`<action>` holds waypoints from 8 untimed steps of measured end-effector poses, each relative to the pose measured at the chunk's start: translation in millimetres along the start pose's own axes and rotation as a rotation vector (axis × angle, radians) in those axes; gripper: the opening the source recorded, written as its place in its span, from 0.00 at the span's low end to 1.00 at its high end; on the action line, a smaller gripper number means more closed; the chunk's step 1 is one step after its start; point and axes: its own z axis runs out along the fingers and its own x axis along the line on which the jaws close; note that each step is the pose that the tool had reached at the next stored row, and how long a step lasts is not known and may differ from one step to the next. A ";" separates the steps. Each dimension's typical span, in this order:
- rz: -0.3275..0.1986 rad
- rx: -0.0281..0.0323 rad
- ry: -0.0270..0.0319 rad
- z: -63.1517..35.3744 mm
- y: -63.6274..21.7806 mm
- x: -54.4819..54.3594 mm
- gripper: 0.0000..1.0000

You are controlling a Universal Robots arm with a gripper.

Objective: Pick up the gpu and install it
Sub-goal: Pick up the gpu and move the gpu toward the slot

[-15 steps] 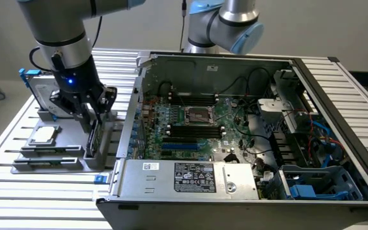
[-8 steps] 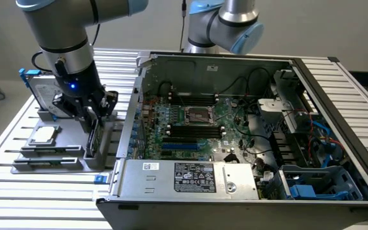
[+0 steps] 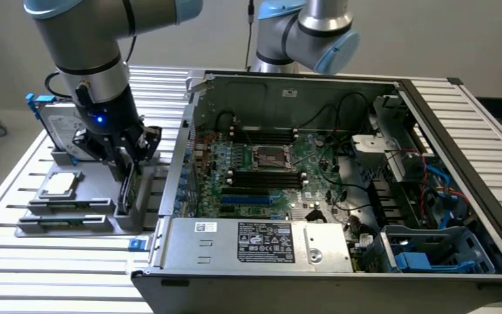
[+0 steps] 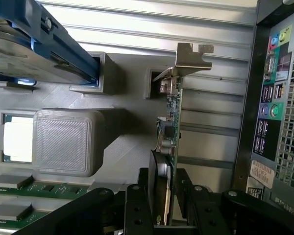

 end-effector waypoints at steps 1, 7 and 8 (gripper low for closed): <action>0.002 0.0006 -0.0002 0.4 0.0 0.0 0.36; 0.012 0.0058 0.0006 1.5 0.0 0.0 0.28; 0.012 0.0060 0.0005 1.5 0.0 0.0 0.28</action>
